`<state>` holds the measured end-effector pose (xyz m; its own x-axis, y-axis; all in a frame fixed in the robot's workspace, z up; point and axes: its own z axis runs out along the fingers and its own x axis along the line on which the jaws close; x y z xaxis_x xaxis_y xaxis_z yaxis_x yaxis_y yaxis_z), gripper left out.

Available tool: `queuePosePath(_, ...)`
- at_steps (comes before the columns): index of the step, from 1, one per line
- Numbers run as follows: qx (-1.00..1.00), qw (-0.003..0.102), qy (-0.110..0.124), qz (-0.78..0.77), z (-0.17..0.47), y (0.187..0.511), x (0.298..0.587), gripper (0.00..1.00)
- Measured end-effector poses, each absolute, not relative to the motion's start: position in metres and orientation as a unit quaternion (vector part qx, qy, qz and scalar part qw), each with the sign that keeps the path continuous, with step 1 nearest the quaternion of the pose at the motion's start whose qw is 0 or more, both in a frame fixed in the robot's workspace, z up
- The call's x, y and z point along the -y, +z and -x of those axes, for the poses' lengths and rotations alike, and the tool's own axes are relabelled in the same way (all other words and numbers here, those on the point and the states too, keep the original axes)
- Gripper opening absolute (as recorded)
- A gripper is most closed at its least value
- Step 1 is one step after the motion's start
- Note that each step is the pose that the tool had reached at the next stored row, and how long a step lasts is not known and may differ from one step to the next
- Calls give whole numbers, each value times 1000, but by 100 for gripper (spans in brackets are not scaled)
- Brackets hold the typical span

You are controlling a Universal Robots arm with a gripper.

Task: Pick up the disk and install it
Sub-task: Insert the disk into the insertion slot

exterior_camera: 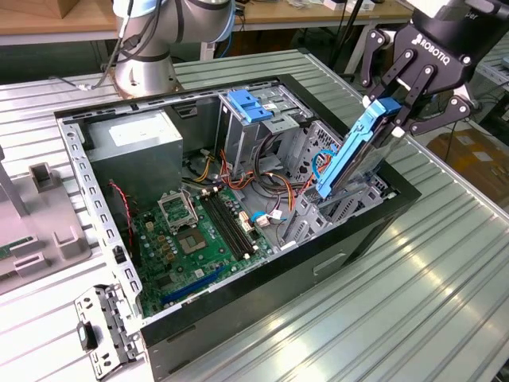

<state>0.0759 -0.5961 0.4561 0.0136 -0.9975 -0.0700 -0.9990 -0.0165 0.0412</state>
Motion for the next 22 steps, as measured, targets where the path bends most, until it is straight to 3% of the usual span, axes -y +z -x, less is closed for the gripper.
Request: queuePosePath(22,-690,9,40,723,-75,437,590,37)
